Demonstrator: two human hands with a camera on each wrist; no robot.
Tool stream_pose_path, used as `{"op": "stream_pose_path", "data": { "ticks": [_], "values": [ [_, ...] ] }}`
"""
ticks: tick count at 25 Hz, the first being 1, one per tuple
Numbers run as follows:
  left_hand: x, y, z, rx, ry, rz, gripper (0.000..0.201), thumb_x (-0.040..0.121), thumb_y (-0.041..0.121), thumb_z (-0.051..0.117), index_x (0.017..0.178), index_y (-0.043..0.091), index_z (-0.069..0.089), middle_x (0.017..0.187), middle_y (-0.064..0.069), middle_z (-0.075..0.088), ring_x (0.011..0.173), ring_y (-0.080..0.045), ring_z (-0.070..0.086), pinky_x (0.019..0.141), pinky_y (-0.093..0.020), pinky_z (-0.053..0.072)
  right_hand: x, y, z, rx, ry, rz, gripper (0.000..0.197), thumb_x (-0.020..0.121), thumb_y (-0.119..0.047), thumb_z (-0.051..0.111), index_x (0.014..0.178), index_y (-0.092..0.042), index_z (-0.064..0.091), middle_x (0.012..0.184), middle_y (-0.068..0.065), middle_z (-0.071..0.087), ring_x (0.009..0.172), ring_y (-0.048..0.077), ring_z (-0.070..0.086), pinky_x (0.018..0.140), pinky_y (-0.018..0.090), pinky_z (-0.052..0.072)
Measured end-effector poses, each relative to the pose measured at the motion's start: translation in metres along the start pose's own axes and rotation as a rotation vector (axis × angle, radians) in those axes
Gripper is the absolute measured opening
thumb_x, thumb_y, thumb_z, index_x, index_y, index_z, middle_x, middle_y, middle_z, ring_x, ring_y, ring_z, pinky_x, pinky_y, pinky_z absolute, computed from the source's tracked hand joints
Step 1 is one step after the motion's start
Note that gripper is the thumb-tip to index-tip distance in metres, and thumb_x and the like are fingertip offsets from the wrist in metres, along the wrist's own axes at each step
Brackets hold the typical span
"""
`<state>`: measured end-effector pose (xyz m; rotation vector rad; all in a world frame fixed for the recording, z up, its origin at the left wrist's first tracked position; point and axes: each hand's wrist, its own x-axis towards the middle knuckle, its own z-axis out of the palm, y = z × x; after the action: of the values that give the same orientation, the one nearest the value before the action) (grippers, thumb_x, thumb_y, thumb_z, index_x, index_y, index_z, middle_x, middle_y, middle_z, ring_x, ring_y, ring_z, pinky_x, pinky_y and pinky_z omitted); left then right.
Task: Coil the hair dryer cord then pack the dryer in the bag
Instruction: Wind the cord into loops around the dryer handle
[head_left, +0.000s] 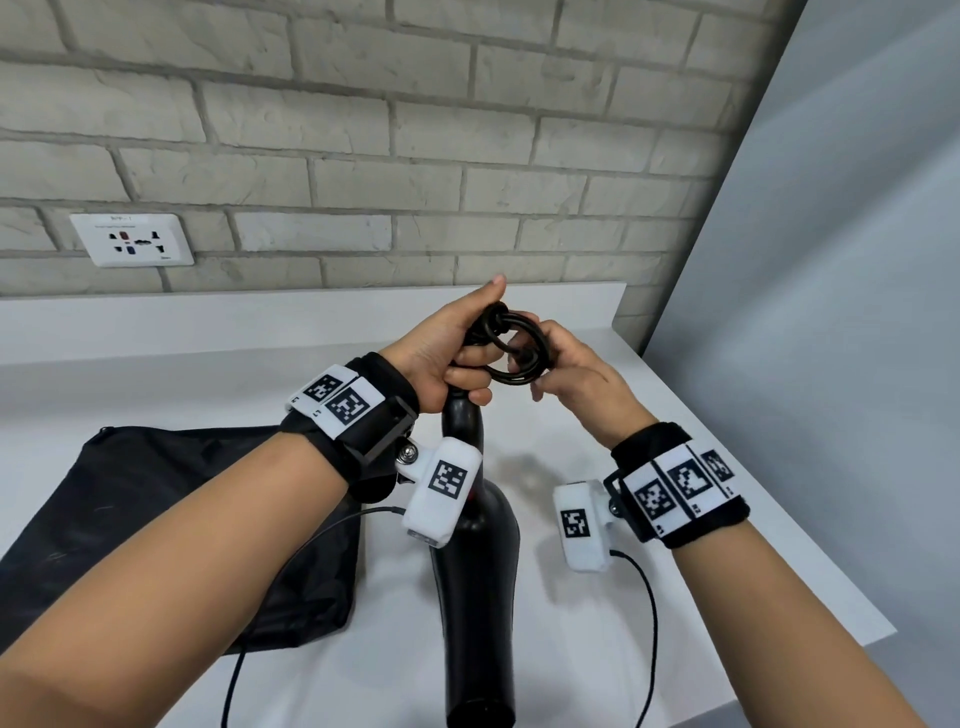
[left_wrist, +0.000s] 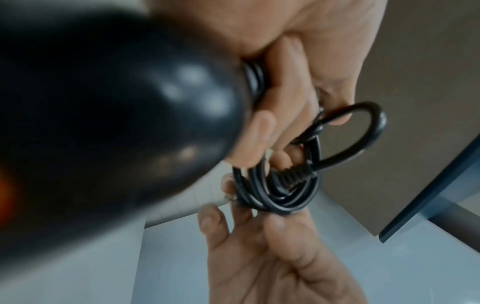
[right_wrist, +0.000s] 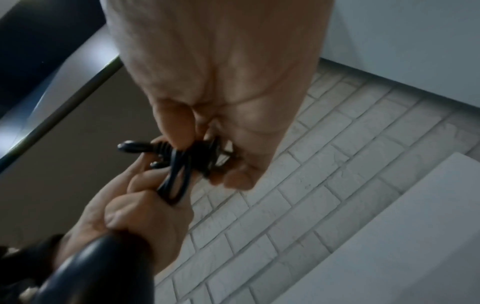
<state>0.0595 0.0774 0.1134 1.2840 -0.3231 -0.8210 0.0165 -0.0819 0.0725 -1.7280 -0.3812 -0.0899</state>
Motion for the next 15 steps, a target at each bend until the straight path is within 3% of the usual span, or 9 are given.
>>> {"op": "stream_pose_path", "data": {
  "ticks": [3,6,8,10,12,14,15],
  "values": [
    [-0.003,0.000,0.001,0.028,0.001,-0.023,0.053,0.085,0.065,0.033,0.074,0.024,0.064,0.032,0.010,0.019,0.023,-0.004,0.014,0.039,-0.015,0.026,-0.001,-0.002,-0.009,-0.158,-0.014,-0.043,0.030,0.078,0.000,0.043,0.090,-0.024,0.056,0.079,-0.020,0.067,0.073,-0.006,0.055,0.062,0.011,0.041],
    [-0.007,-0.002,0.003,0.050,0.007,-0.020,0.049,0.080,0.064,0.040,0.063,0.025,0.065,0.033,0.011,0.018,0.024,-0.003,0.013,0.039,-0.015,0.024,-0.001,0.000,-0.022,-0.436,0.185,-0.108,0.032,0.083,0.007,0.045,0.089,-0.021,0.059,0.081,-0.013,0.062,0.075,-0.011,0.054,0.071,0.006,0.040],
    [-0.007,-0.003,0.005,0.079,0.049,0.009,0.032,0.087,0.048,0.047,0.071,0.026,0.064,0.033,0.011,0.018,0.024,-0.003,0.013,0.038,-0.015,0.023,-0.003,0.003,-0.027,-0.569,0.268,-0.100,0.033,0.083,0.012,0.042,0.097,-0.010,0.061,0.085,-0.003,0.060,0.079,-0.016,0.053,0.074,0.001,0.038],
    [-0.004,-0.003,0.007,0.100,0.114,0.051,0.011,0.091,0.025,0.050,0.083,0.025,0.058,0.033,0.011,0.019,0.025,-0.004,0.013,0.037,-0.014,0.023,-0.003,0.011,-0.027,-0.634,0.223,-0.075,0.038,0.082,0.014,0.040,0.106,-0.007,0.061,0.091,0.002,0.058,0.082,-0.017,0.052,0.076,-0.001,0.036],
    [-0.001,-0.002,0.009,0.122,0.156,0.085,0.004,0.090,0.017,0.050,0.089,0.021,0.052,0.034,0.011,0.020,0.025,-0.004,0.013,0.037,-0.015,0.023,-0.003,0.014,-0.024,-0.633,0.142,-0.030,0.030,0.084,0.003,0.046,0.107,-0.008,0.060,0.091,0.006,0.059,0.080,-0.006,0.054,0.073,0.004,0.038],
    [0.000,-0.002,0.014,0.142,0.169,0.099,0.007,0.090,0.025,0.053,0.086,0.020,0.049,0.035,0.011,0.020,0.027,-0.006,0.012,0.040,-0.017,0.023,-0.002,0.012,-0.019,-0.585,0.106,-0.009,0.019,0.087,-0.013,0.049,0.100,-0.009,0.061,0.088,0.010,0.061,0.075,0.011,0.052,0.072,0.013,0.040],
    [0.000,-0.002,0.016,0.147,0.185,0.091,0.018,0.088,0.034,0.055,0.077,0.020,0.052,0.037,0.011,0.019,0.030,-0.007,0.011,0.043,-0.020,0.022,-0.001,0.008,-0.017,-0.559,0.102,-0.010,0.015,0.088,-0.014,0.050,0.096,-0.009,0.062,0.084,0.009,0.061,0.073,0.013,0.050,0.070,0.014,0.039]
  ]
}}
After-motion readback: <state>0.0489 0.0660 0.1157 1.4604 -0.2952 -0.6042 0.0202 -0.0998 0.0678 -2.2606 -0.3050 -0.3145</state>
